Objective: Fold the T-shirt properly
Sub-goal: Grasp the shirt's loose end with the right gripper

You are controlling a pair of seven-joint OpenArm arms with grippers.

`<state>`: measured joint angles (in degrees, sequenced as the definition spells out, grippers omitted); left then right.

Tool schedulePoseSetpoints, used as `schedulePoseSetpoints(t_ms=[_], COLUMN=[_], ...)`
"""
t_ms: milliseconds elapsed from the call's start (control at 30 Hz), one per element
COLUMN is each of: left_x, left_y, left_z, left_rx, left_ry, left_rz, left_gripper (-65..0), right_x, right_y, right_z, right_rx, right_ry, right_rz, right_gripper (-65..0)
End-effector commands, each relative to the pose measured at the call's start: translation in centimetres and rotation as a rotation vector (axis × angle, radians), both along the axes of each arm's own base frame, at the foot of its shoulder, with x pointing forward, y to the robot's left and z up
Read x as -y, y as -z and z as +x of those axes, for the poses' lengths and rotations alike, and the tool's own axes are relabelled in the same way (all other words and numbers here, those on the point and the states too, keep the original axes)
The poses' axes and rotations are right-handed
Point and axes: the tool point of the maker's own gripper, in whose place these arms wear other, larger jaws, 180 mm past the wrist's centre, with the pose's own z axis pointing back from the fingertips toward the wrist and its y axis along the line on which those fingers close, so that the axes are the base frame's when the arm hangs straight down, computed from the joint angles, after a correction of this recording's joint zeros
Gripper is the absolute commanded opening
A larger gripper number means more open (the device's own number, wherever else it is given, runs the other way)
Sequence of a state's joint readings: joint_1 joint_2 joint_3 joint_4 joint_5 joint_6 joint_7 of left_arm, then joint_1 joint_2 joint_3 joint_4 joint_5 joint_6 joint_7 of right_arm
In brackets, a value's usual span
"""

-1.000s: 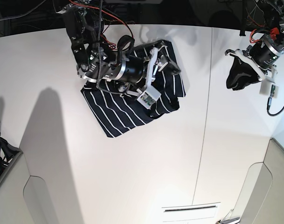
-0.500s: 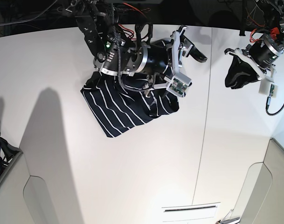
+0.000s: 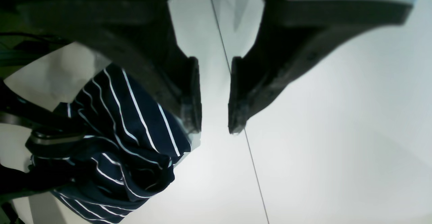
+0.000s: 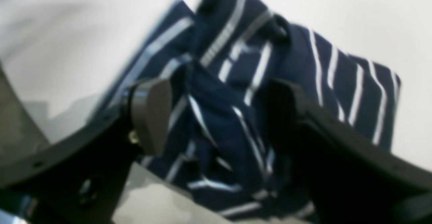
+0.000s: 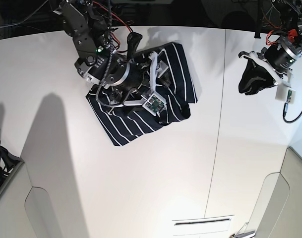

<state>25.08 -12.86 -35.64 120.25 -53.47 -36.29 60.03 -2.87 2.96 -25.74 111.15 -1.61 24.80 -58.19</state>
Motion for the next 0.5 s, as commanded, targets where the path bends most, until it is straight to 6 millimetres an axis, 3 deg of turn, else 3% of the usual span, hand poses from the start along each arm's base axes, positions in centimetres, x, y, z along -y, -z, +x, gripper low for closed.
schedulePoseSetpoints(t_ms=[0,167,233,367,400,467], left_x=[0.1,0.1,0.1,0.0,0.0,0.0], left_y=[-1.0,-1.0,-1.0,-0.9,-1.0,-0.9], left_z=[0.3,0.3,0.3,0.3,0.3,0.3], left_rx=[0.039,0.039,0.040,0.038,0.038,0.037], left_ry=[0.011,0.011,0.011,0.010,0.010,0.010], left_rz=[-0.002,-0.002,-0.002,0.001,0.001,0.001], left_gripper=[-50.4,-50.4,-50.4,-50.4,-50.4,-50.4], right_x=[-0.1,1.5,1.7,2.2,2.1,1.7], right_y=[-1.1,0.0,0.3,1.0,1.1,0.9], right_z=[0.8,0.4,0.0,-0.5,-0.6,-0.7], right_rx=[0.039,0.026,0.011,-0.006,-0.010,-0.019], right_ry=[0.008,0.006,0.001,-0.001,-0.002,-0.009], right_rz=[0.025,-0.022,-0.022,-0.036,-0.033,-0.006], right_gripper=[-22.2,-24.0,-32.4,-60.8,-65.0,-65.0])
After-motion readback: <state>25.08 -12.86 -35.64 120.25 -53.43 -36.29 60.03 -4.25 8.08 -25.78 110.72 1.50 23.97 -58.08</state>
